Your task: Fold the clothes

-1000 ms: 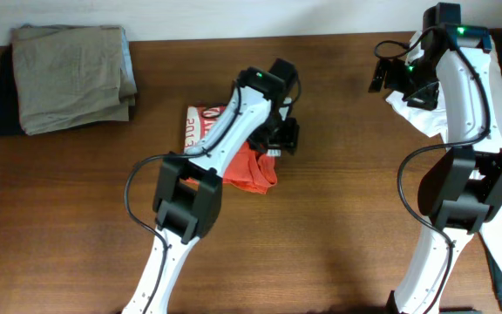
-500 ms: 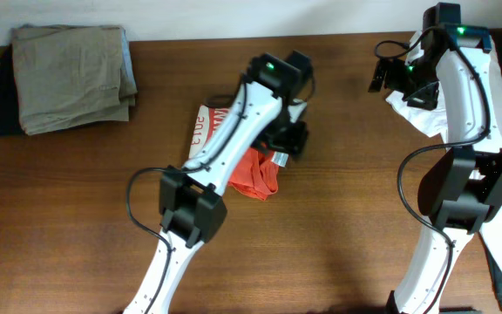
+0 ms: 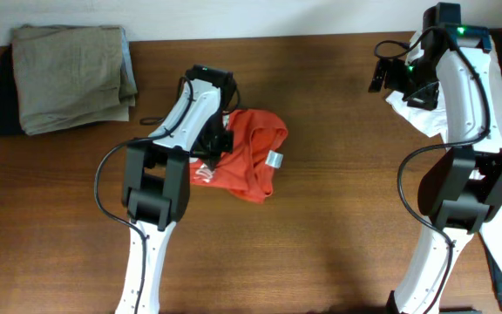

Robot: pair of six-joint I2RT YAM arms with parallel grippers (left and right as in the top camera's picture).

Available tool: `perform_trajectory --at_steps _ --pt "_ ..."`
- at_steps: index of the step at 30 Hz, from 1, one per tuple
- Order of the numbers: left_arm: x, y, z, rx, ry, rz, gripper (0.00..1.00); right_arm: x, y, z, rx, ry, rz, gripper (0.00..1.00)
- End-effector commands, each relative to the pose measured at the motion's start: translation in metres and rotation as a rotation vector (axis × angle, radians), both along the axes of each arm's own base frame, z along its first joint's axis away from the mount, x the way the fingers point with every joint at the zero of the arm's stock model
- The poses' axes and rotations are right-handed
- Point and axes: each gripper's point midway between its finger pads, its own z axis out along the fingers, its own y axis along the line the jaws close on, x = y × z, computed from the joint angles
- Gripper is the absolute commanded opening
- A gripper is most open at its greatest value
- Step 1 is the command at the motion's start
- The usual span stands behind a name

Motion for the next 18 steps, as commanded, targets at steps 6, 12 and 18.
perform_trajectory --at_steps 6,12,18 --pt "0.027 0.063 0.045 0.082 -0.131 0.173 0.02 0.002 -0.002 0.008 -0.011 -0.02 -0.01 0.99" --pt "0.062 0.12 0.064 0.056 -0.279 0.279 0.87 0.002 -0.002 0.008 -0.011 -0.02 -0.01 0.99" --pt "0.076 0.11 0.052 -0.45 -0.306 0.174 0.98 0.002 -0.002 0.008 -0.01 -0.019 -0.01 0.99"
